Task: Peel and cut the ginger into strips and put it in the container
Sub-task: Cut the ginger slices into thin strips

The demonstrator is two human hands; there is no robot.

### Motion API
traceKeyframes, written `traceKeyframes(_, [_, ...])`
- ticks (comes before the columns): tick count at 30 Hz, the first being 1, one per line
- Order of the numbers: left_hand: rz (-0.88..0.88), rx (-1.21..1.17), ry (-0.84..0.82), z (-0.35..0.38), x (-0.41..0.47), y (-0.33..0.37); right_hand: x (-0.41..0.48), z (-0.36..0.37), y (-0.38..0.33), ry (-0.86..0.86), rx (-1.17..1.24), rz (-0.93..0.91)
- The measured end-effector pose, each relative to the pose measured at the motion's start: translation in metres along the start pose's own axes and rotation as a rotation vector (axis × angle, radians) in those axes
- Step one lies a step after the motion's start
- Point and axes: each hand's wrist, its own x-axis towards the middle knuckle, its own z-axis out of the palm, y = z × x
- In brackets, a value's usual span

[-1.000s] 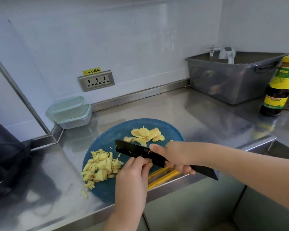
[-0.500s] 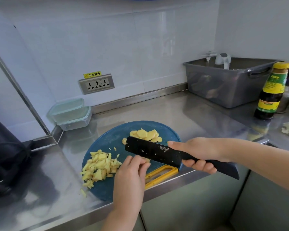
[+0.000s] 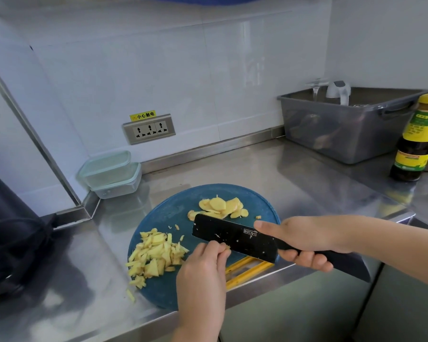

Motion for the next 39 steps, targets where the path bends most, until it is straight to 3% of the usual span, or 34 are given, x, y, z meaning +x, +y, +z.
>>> traceKeyframes(9, [0.004, -0.044, -0.001, 0.002, -0.001, -0.005, 0.011, 0.019, -0.027, 0.012, -0.090, 0.122])
traceKeyframes(23, [-0.012, -0.084, 0.001, -0.001, -0.003, -0.006, -0.002, -0.002, 0.008, -0.026, 0.227, -0.012])
traceKeyframes(39, [0.003, -0.099, 0.030, -0.002, -0.003, -0.006, -0.012, -0.004, 0.001, -0.024, 0.113, -0.027])
